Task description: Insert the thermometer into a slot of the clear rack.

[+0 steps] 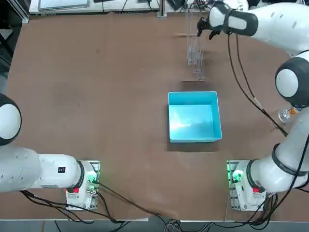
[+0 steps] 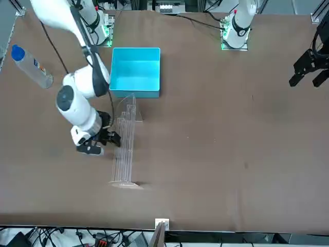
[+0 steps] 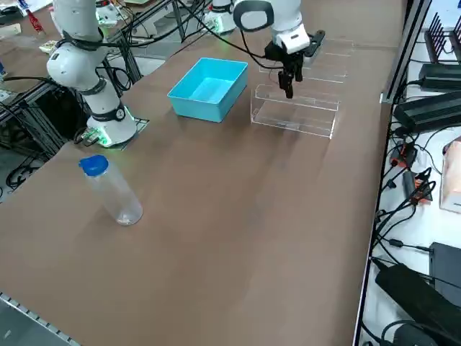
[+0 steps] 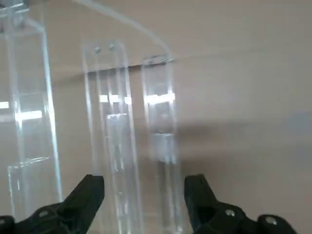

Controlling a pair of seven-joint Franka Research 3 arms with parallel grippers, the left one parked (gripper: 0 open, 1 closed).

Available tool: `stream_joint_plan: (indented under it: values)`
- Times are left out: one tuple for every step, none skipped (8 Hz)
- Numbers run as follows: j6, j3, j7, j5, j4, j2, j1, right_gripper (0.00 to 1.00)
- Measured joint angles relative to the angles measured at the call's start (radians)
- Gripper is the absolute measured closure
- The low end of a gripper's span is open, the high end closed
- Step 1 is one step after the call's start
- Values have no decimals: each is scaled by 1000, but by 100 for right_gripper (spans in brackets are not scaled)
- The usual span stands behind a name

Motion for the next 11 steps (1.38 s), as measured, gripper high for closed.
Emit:
stream_joint_plan:
  values:
    - [-74, -5, -52, -1, 18, -30, -33, 0]
    - [-146, -6, -109, -2, 37, -59, -72, 0]
    - [-200, -7, -168, -2, 52, -85, -112, 0]
    - [-240, -8, -218, -3, 61, -111, -151, 0]
    - [-272, -9, -256, -3, 65, -137, -187, 0]
    - [-296, -9, -284, -4, 68, -165, -214, 0]
    - [-325, -9, -313, -5, 70, -195, -238, 0]
    - [-367, -10, -344, -5, 71, -227, -258, 0]
    - [-410, -15, -371, -6, 72, -257, -273, 0]
    - [-440, -29, -391, -6, 72, -284, -281, 0]
    - [-455, -37, -401, -6, 72, -308, -287, 0]
